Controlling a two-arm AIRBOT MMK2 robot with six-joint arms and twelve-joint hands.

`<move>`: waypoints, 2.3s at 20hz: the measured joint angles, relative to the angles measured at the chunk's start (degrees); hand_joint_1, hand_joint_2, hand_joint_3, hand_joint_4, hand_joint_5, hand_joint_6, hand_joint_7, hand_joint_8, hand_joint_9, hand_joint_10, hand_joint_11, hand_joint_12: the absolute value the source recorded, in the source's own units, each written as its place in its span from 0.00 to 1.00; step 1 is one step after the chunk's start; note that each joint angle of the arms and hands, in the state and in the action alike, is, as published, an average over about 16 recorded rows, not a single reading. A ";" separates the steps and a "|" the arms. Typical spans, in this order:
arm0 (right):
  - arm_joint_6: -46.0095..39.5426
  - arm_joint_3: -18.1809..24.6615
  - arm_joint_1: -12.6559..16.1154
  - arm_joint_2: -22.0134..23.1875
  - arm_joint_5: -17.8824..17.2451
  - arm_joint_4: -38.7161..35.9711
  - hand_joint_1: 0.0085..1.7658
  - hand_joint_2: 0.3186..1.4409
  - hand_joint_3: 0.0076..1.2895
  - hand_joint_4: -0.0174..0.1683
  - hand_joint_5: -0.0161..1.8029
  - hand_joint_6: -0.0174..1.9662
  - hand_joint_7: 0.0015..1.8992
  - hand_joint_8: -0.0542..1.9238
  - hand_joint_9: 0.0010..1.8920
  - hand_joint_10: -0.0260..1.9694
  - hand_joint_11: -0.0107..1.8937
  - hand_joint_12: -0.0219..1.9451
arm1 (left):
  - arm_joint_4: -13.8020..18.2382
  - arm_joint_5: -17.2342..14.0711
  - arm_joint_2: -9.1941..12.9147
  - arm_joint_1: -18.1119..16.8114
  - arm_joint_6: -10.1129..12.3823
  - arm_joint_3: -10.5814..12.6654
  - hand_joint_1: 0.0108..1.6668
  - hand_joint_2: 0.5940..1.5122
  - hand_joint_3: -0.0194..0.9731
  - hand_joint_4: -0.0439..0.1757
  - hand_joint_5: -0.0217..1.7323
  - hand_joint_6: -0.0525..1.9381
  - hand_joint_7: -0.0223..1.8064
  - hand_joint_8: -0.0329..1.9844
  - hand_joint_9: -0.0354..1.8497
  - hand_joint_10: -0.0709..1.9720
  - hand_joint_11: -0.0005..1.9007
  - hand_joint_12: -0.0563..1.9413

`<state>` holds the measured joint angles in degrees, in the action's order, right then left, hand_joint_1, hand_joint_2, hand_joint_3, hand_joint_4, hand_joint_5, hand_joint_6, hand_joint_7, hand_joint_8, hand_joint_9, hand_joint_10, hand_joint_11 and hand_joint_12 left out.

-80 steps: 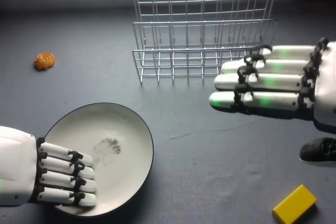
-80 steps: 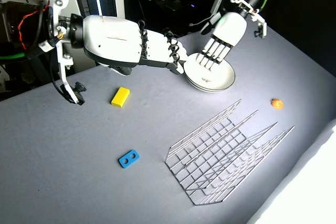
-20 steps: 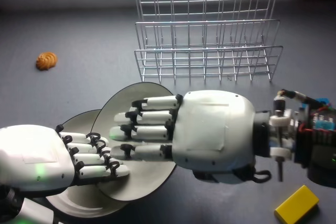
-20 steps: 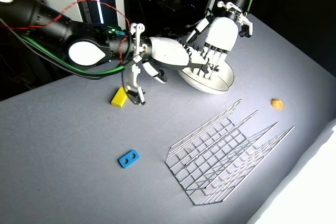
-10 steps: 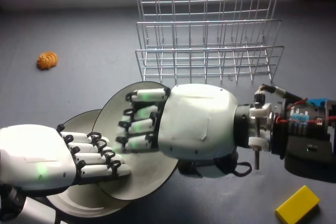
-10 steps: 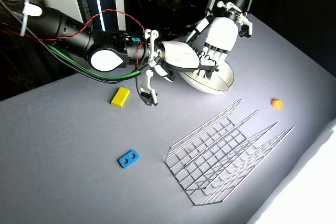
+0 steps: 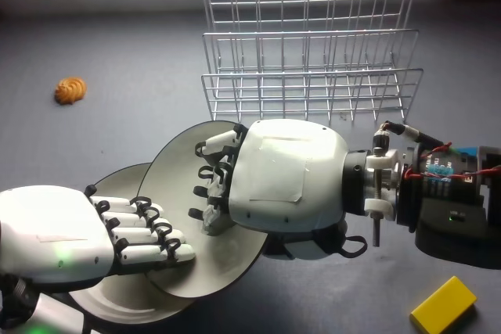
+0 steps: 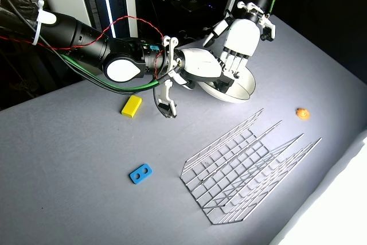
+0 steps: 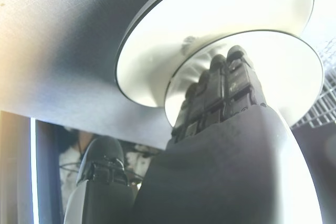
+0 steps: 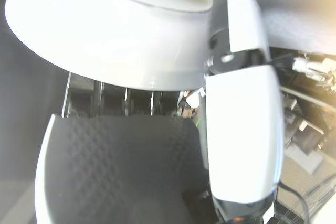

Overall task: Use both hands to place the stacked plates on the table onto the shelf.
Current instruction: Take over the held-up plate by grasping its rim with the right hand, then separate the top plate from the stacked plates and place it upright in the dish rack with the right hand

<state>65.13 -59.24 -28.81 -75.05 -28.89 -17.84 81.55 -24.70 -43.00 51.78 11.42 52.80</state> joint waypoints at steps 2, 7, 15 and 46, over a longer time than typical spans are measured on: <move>-0.01 -0.12 -0.03 -0.11 -0.54 -0.24 0.65 0.59 0.01 0.10 0.45 0.14 0.46 0.07 0.45 0.04 0.24 0.63 | -0.04 0.02 0.00 0.00 0.00 0.01 0.01 0.66 0.04 0.16 0.00 0.01 0.01 0.01 0.03 0.04 0.01 0.02; 0.01 -0.36 -0.09 -0.17 -1.79 -0.80 0.66 0.57 0.01 0.10 0.51 0.30 0.51 0.17 0.53 0.04 0.34 0.62 | -0.47 0.03 0.00 -0.07 0.00 0.08 0.01 0.65 0.04 0.16 0.00 0.01 0.01 0.01 0.03 0.04 0.01 0.02; 0.19 -0.29 0.27 0.28 -3.19 -1.32 0.66 0.56 0.00 0.10 0.51 0.52 0.52 0.36 0.58 0.08 0.42 0.63 | -1.09 -0.19 0.47 -2.23 -0.08 1.34 0.01 0.66 0.04 0.19 0.01 0.02 0.02 0.01 0.03 0.04 0.01 0.02; 6.40 7.99 1.88 6.85 -12.53 -1.37 0.69 0.62 0.00 0.09 0.54 0.42 0.52 0.59 0.52 0.52 0.41 0.72 | -7.33 -0.96 6.45 -9.62 -0.20 10.17 0.00 0.63 0.04 0.22 0.05 0.03 0.03 0.01 0.03 0.04 0.01 0.02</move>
<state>71.53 -51.25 -26.93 -68.20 -41.41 -19.22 74.22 -25.66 -36.56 42.15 11.22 62.97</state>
